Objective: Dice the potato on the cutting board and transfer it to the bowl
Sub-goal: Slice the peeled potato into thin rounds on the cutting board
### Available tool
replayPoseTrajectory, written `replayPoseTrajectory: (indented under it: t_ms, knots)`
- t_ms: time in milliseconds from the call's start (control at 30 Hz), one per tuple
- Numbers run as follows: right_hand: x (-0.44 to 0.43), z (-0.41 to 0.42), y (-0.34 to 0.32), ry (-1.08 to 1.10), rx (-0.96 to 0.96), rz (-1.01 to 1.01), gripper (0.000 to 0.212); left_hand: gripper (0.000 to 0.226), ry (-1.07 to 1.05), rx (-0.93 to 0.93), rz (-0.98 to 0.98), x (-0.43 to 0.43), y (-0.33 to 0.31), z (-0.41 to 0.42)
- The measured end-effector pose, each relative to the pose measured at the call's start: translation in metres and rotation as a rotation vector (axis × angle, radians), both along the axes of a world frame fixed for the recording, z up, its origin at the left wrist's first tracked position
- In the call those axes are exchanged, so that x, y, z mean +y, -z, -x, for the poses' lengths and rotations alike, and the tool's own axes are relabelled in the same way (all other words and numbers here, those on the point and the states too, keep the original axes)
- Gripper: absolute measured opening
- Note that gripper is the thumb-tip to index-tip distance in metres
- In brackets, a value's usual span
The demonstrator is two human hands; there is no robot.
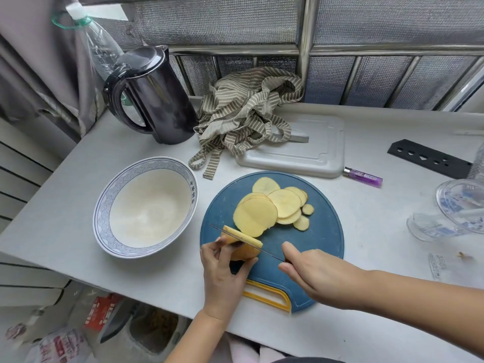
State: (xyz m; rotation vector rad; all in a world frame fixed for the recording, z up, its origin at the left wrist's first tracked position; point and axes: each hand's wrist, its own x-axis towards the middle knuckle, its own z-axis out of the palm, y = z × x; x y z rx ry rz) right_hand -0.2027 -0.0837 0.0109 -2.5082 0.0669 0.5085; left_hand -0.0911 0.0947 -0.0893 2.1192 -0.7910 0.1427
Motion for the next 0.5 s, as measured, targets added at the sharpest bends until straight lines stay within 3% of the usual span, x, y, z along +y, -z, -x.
replayPoseTrajectory:
  t_ms: [333, 500]
  knots:
    - [0.0043, -0.0034, 0.0058, -0.006, 0.007, 0.002, 0.026, 0.039, 0.004, 0.008, -0.007, 0.0015, 0.0027, -0.0004]
    - [0.0063, -0.009, 0.0086, 0.0, 0.015, 0.016, 0.028, 0.053, -0.01, -0.009, 0.018, 0.0024, 0.0089, -0.0002]
